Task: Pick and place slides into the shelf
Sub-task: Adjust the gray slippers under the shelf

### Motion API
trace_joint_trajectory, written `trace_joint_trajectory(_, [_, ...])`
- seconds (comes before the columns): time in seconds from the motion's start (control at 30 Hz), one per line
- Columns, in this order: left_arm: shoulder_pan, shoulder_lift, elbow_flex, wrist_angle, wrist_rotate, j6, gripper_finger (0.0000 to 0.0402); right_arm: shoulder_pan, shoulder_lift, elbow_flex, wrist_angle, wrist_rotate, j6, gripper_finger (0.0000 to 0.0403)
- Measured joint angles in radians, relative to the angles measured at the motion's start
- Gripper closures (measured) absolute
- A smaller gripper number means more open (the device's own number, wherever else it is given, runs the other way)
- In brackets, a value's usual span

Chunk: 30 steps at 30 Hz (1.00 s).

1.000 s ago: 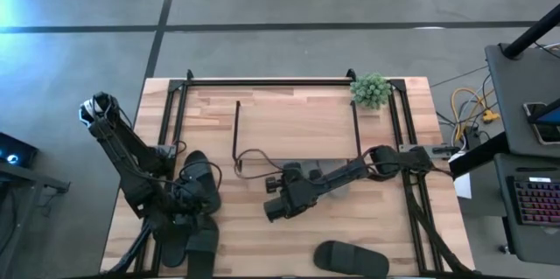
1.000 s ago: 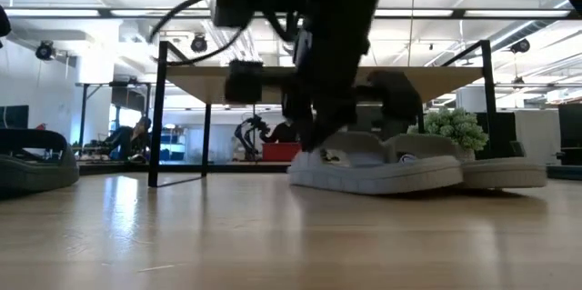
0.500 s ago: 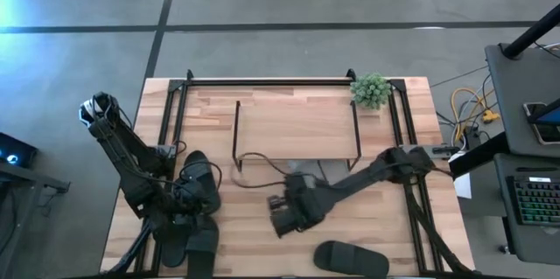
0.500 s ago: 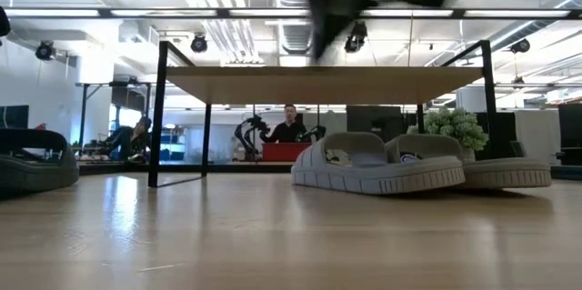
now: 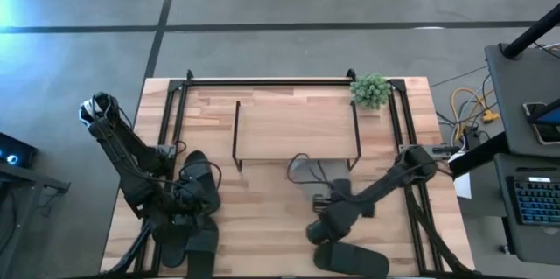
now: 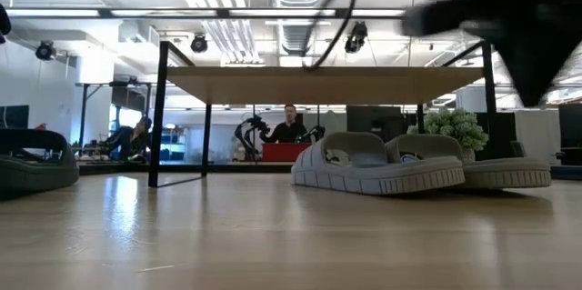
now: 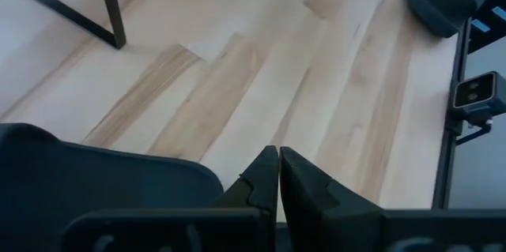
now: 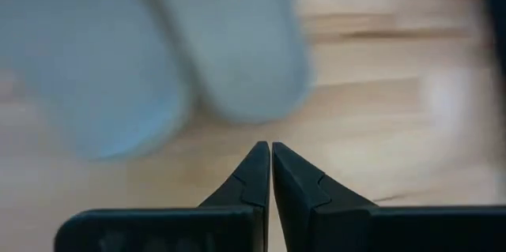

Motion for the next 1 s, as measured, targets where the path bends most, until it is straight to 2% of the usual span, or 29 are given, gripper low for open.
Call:
trace_joint_trajectory(0.13, [0.000,0.000,0.001,0.021,0.001,-0.001,0.0402,-0.008,-0.035,-0.141,0.052,0.000,0.013,0.0394])
trace_joint_trajectory(0.23, [0.000,0.000,0.001,0.016,0.000,-0.001,0.0402,-0.017,-0.070,-0.220,0.136,0.060,0.000,0.0394])
trace_joint_trajectory(0.53, [0.000,0.000,0.001,0.015,0.002,-0.001,0.0402,-0.071,-0.080,-0.384,0.387,0.080,-0.105,0.0394])
trace_joint_trajectory(0.73, [0.000,0.000,0.003,0.018,0.003,-0.002,0.0402,-0.077,-0.072,-0.353,0.416,0.136,-0.167,0.0394])
trace_joint_trajectory(1.0, [0.000,0.000,0.003,0.016,0.003,-0.003,0.0402,-0.092,-0.069,-0.278,0.628,0.259,-0.347,0.0394])
